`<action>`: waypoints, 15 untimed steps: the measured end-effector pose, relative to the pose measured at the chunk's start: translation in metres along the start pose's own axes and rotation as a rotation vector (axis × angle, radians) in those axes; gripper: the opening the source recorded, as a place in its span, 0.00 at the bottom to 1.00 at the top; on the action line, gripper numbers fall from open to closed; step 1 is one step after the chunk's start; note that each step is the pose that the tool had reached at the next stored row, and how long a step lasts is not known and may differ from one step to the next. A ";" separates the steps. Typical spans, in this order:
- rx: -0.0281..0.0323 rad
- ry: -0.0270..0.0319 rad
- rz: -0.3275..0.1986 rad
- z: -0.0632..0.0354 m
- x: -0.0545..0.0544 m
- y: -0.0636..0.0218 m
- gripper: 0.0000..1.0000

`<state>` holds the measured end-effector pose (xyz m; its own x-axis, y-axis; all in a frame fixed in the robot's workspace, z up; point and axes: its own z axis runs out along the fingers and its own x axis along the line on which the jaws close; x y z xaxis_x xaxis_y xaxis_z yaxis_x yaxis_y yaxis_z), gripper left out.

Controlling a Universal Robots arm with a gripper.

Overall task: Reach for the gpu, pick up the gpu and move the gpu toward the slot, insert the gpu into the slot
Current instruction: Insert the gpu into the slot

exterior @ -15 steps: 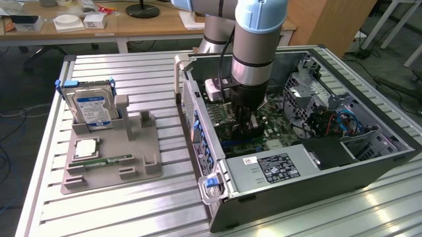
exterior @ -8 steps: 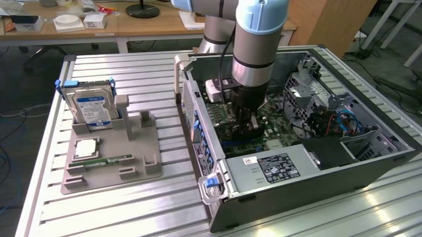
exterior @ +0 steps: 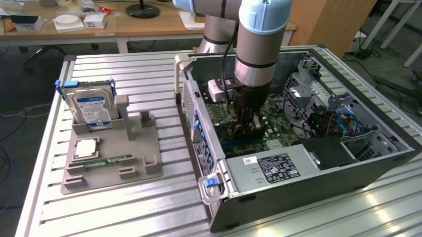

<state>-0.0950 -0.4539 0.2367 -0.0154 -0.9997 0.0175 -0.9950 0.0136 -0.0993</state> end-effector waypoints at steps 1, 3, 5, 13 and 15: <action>0.0000 0.0000 -0.001 0.0000 0.000 0.0000 0.27; -0.0001 -0.0001 -0.002 0.0000 0.000 -0.0002 0.27; -0.0001 -0.0002 -0.002 -0.0001 0.000 -0.0002 0.27; 0.0002 -0.0004 -0.002 -0.0007 0.000 -0.0004 0.27; 0.0002 -0.0004 -0.002 -0.0030 0.000 -0.0006 0.27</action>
<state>-0.0947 -0.4538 0.2397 -0.0135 -0.9998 0.0174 -0.9950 0.0117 -0.0995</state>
